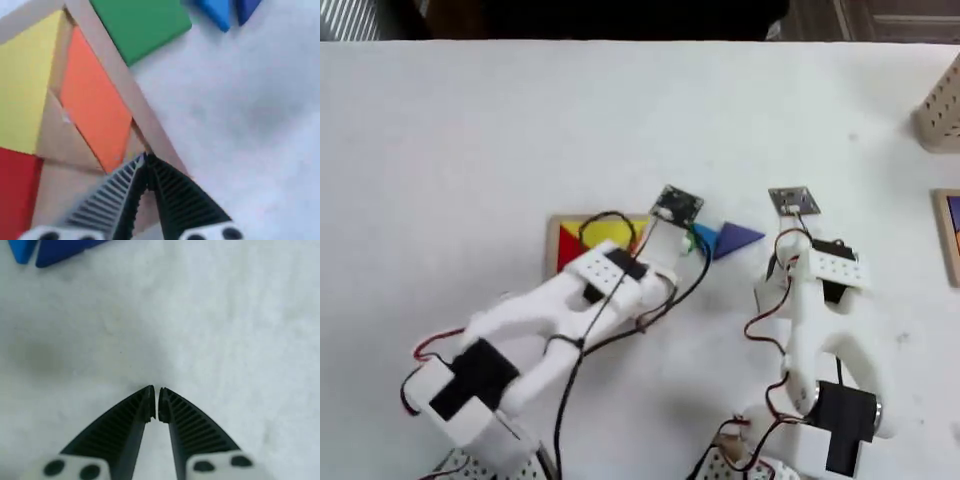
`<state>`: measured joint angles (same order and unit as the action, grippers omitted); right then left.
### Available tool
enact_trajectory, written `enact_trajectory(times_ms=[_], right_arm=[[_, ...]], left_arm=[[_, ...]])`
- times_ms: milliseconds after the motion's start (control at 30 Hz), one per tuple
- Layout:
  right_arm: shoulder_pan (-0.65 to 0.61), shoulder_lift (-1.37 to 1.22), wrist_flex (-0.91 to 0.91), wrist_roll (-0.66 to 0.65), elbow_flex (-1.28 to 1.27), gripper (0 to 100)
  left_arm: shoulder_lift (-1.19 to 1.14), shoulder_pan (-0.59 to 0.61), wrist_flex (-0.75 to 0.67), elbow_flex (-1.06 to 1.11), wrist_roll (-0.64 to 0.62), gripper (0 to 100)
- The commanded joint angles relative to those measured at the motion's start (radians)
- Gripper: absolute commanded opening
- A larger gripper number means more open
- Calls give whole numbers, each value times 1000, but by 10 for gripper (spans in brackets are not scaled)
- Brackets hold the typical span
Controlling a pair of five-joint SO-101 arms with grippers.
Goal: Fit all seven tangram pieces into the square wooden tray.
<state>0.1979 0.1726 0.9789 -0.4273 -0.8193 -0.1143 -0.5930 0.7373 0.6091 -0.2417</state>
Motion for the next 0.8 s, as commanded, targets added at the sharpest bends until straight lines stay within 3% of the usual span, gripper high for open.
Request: enact_trajectory(times_ms=[0,300,767], right_arm=[[-4,35,-12,-12,8,24],[-4,35,-12,-12,8,24],[-4,35,-12,-12,8,24]], left_arm=[[-18,45,-2,-58,-21,20],[-28,110,-9,-117,-18,20],[12,68,21,-114,17,20]])
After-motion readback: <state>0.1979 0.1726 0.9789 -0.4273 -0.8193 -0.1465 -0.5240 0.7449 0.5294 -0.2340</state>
